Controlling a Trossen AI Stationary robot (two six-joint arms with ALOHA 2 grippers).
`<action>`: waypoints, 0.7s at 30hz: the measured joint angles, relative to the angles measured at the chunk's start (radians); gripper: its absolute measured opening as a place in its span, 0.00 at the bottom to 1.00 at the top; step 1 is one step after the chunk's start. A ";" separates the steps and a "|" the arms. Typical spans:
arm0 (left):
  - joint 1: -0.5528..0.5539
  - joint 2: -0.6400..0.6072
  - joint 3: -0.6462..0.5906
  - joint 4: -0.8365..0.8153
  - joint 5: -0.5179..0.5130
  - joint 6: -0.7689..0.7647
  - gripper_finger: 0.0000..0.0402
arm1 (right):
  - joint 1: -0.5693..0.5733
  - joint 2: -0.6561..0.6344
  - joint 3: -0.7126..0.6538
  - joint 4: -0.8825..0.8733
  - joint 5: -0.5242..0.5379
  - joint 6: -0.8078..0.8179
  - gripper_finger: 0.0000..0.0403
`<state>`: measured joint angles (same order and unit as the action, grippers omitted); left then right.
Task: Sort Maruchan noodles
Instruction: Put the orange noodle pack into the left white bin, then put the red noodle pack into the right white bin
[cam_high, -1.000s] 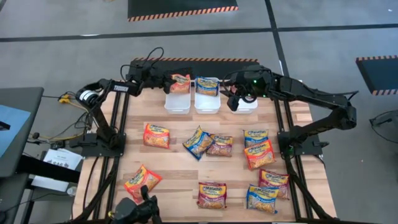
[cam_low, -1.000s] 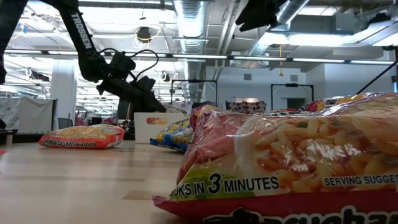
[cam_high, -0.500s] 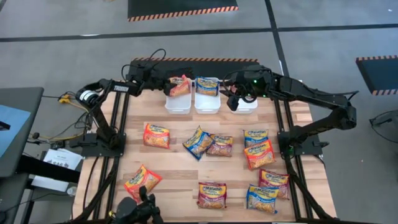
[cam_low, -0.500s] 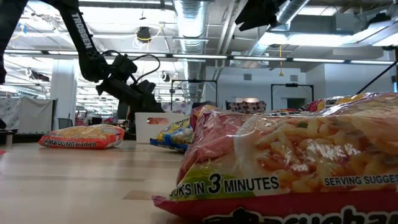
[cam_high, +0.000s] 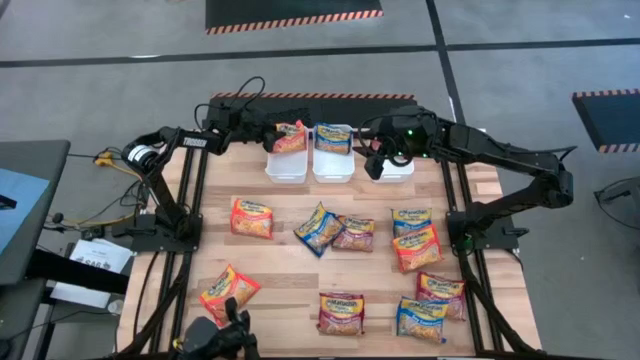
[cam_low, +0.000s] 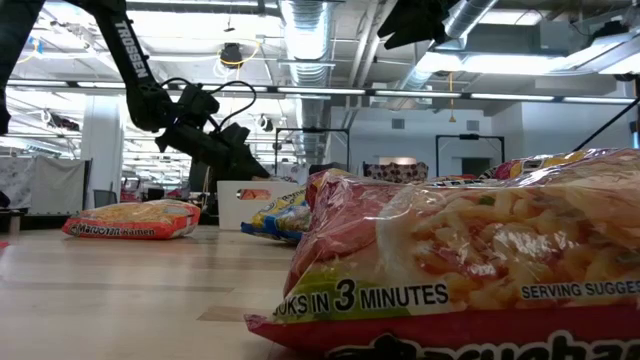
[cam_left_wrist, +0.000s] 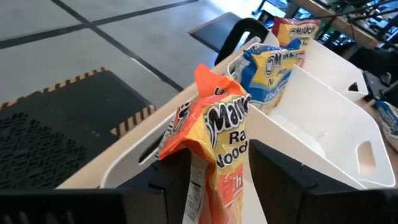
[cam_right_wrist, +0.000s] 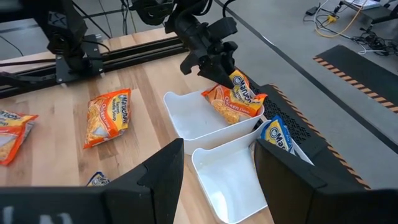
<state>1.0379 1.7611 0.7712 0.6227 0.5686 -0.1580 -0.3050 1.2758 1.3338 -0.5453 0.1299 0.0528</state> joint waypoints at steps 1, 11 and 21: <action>0.003 0.000 0.000 0.000 -0.008 0.001 0.38 | 0.000 0.000 0.000 0.000 0.000 0.000 0.55; 0.037 0.000 0.060 -0.002 -0.009 -0.046 0.42 | 0.004 0.000 0.000 -0.001 0.000 0.000 0.55; 0.073 -0.001 0.176 -0.012 0.095 -0.119 0.42 | 0.005 0.000 0.000 -0.002 0.000 0.003 0.55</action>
<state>1.1107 1.7603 0.9472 0.6106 0.6638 -0.2766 -0.3004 1.2758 1.3334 -0.5472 0.1302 0.0559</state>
